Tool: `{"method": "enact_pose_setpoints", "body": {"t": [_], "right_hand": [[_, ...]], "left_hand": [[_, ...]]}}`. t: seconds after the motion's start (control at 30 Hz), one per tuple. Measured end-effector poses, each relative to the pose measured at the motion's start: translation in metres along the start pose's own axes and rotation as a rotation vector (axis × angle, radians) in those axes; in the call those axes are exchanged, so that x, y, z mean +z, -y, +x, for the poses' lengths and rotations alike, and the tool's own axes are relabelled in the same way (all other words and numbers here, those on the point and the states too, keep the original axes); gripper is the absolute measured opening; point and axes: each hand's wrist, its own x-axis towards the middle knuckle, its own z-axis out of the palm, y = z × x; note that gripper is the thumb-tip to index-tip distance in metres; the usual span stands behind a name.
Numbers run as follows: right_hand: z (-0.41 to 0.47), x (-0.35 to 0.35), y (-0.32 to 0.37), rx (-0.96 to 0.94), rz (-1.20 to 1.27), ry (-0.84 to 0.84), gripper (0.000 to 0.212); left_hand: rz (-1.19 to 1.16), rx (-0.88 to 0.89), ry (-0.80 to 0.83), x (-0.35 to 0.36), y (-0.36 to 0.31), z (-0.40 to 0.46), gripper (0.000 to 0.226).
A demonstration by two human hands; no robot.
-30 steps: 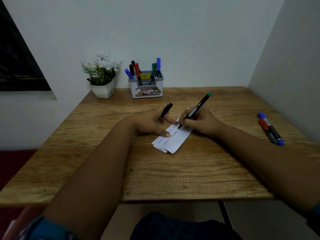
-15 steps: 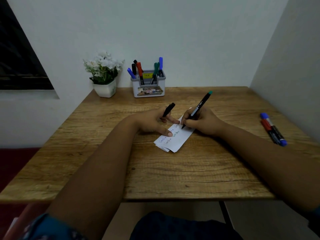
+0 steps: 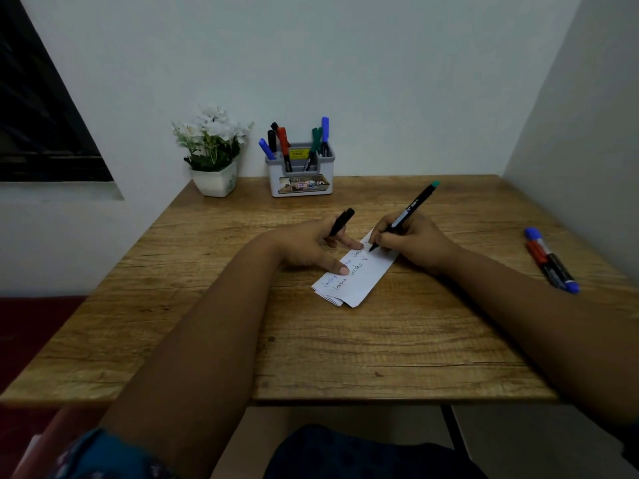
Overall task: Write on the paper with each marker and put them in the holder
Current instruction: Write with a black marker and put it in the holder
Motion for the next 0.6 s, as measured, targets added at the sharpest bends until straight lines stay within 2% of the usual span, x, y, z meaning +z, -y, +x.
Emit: {"method": "enact_pose_setpoints", "body": {"t": [0.13, 0.33, 0.6], "right_hand": [[0.0006, 0.0014, 0.0, -0.03, -0.048, 0.058, 0.013], [0.0023, 0.0012, -0.0024, -0.03, -0.074, 0.06, 0.013], [0.0031, 0.0009, -0.0042, -0.009, -0.043, 0.037, 0.013]], "left_hand": [[0.004, 0.0, 0.001, -0.0001, -0.0011, -0.0007, 0.064], [0.004, -0.008, -0.002, 0.0003, -0.0008, -0.001, 0.067], [-0.005, 0.007, -0.003, 0.0001, -0.0013, -0.0006, 0.053]]}}
